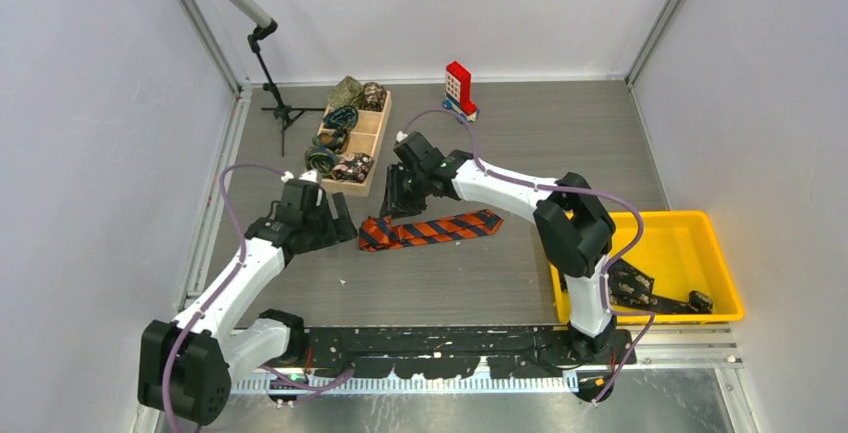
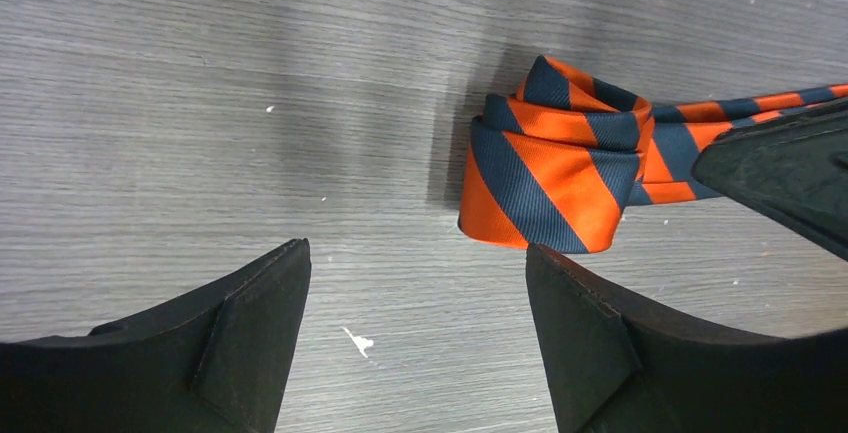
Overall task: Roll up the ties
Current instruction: Roll the tie at the center of the board.
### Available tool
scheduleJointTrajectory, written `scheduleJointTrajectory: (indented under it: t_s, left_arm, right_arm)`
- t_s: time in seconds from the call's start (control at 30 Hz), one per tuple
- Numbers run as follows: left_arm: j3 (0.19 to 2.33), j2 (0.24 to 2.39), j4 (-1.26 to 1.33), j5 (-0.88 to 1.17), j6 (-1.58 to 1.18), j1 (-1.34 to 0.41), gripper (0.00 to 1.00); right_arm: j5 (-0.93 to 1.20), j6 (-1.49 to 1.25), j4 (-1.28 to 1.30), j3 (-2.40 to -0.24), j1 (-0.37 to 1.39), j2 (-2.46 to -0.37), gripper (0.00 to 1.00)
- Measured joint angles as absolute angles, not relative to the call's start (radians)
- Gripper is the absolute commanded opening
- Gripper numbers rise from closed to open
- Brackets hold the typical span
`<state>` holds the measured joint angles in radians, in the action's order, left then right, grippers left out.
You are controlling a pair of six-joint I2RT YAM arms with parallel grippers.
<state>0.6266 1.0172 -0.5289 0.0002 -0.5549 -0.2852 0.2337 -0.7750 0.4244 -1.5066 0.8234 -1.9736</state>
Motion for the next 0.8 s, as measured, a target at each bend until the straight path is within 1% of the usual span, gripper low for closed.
scheduleJointTrajectory:
  t_s: [0.3, 0.53, 0.8]
  left_arm:
    - [0.599, 1.018, -0.458, 0.104, -0.57, -0.235, 0.78]
    - [0.583, 1.019, -0.427, 0.127, -0.573, -0.235, 0.78]
    - [0.564, 1.042, -0.402, 0.136, -0.577, -0.233, 0.77]
  right_arm:
    - [0.22, -0.778, 0.435, -1.517, 0.842, -2.009, 0.28]
    - [0.226, -0.782, 0.434, -1.531, 0.86, -2.032, 0.22]
    - [0.241, -0.785, 0.422, -1.545, 0.868, -2.044, 0.18]
